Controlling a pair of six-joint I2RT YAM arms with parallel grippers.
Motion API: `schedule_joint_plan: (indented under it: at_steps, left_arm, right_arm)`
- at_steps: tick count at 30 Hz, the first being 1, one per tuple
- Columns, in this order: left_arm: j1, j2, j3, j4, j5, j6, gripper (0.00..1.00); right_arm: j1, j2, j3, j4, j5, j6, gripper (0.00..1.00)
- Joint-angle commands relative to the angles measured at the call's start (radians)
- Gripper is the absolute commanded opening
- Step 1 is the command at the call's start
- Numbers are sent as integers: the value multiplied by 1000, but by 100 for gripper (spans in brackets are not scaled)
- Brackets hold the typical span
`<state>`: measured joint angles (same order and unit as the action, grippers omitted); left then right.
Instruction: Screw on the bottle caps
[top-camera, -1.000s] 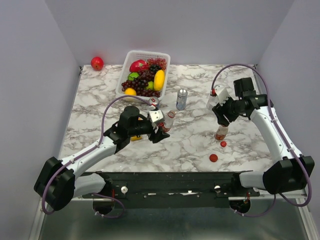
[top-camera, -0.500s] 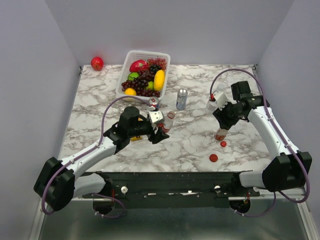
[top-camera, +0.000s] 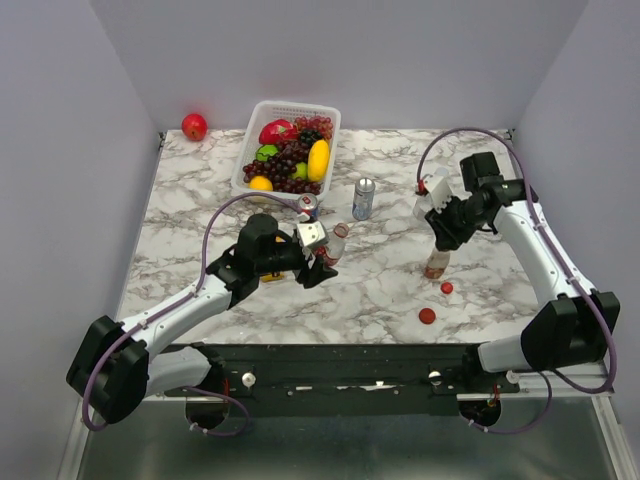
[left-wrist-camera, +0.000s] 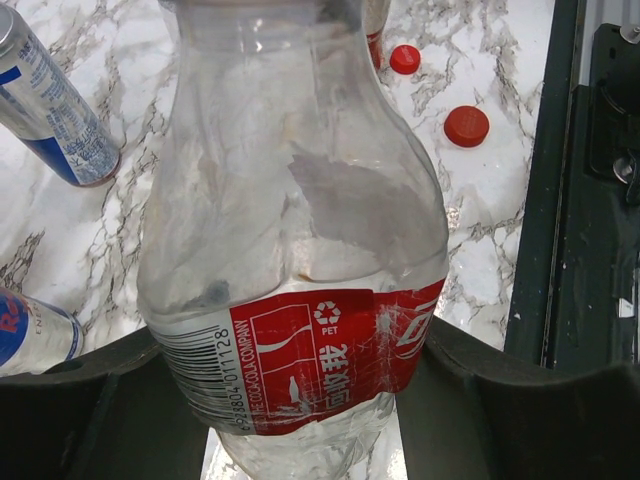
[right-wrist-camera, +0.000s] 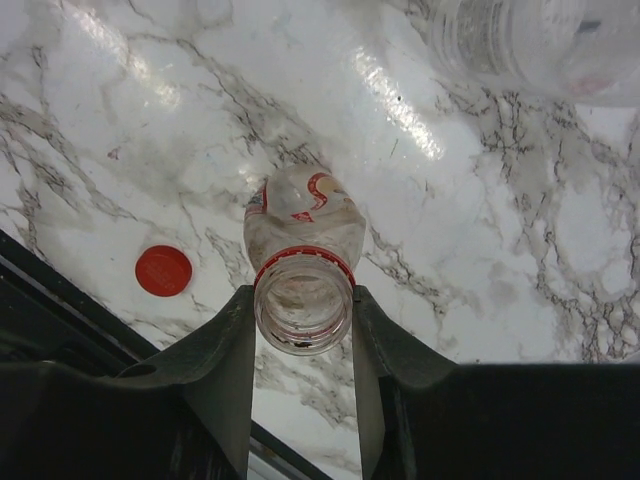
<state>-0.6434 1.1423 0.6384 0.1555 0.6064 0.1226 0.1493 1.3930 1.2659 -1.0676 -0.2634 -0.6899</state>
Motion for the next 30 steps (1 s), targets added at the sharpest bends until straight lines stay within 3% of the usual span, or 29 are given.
schedule_joint_plan:
  at_steps: [1,11,30]
  left_arm:
    - [4,-15,-19,33,-22,-14,0]
    - [13,-38,-28,3,-25,-12,0]
    - [36,-41,-55,30,-19,-29,0]
  right_arm:
    - [61,58,148,-44,-86,16,31]
    - [222,179,233,-22,-62,7,31]
    - [259,210,187,1,-39,-11,40]
